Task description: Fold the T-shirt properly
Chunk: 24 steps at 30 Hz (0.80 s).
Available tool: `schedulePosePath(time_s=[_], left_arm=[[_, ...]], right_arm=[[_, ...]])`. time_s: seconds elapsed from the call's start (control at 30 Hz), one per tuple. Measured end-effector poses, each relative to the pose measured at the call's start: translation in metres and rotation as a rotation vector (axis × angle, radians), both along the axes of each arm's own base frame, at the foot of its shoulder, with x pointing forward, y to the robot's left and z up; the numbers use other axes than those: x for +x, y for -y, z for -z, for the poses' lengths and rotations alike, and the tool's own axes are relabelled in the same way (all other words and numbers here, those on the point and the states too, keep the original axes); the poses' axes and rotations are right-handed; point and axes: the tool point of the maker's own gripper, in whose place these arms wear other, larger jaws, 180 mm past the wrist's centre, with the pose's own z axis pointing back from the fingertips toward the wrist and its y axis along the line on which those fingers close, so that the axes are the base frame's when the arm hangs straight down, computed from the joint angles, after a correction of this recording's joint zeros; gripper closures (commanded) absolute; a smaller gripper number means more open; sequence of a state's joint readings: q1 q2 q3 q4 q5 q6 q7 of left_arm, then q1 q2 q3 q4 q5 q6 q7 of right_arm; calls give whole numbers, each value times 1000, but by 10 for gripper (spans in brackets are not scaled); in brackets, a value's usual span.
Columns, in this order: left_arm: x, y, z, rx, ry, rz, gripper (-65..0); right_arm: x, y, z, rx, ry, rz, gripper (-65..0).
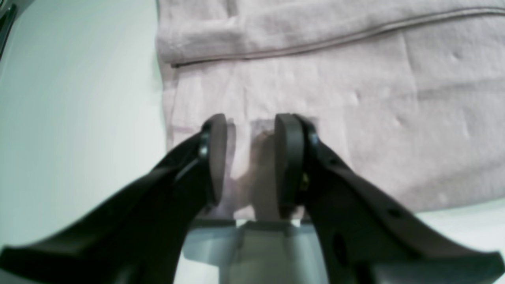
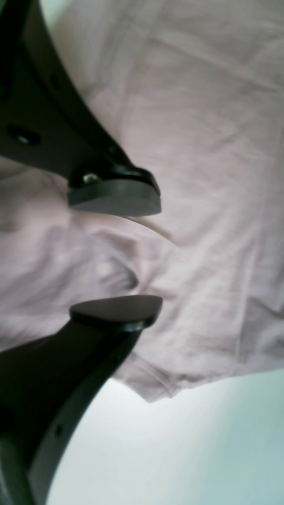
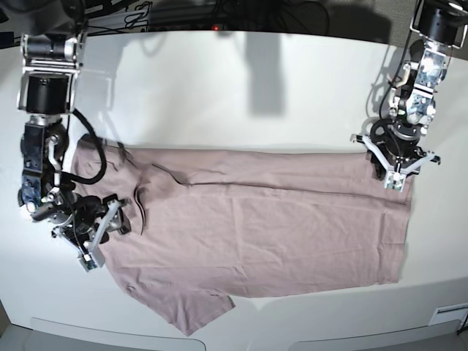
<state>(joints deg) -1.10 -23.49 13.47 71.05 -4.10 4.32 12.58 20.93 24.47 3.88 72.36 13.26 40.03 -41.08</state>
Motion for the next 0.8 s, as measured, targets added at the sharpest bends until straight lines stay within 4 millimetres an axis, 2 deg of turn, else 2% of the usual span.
schedulePosePath(time_s=[0.1,0.17,0.27,0.37,0.5,0.63,0.8], left_arm=[[0,0,0,0,-1,0,-202],[0,0,0,0,-1,0,-202],[0,0,0,0,0,1,-202],[0,0,0,0,0,0,-202],[0,0,0,0,-1,0,-202],[0,0,0,0,-1,0,-202],[0,0,0,0,-1,0,-202]], right_arm=[[-15,3,-8,-197,-67,-130,-321],[-31,-3,-4,-279,-136,-234,-321],[-61,-6,26,-457,-254,-390,-321],[-83,-10,57,-615,-287,-545,-321],[-80,-17,63,-729,-233,-643,-321],[-82,-40,69,-693,-214,-680,-321],[-81,-49,69,-666,-196,-694,-321]])
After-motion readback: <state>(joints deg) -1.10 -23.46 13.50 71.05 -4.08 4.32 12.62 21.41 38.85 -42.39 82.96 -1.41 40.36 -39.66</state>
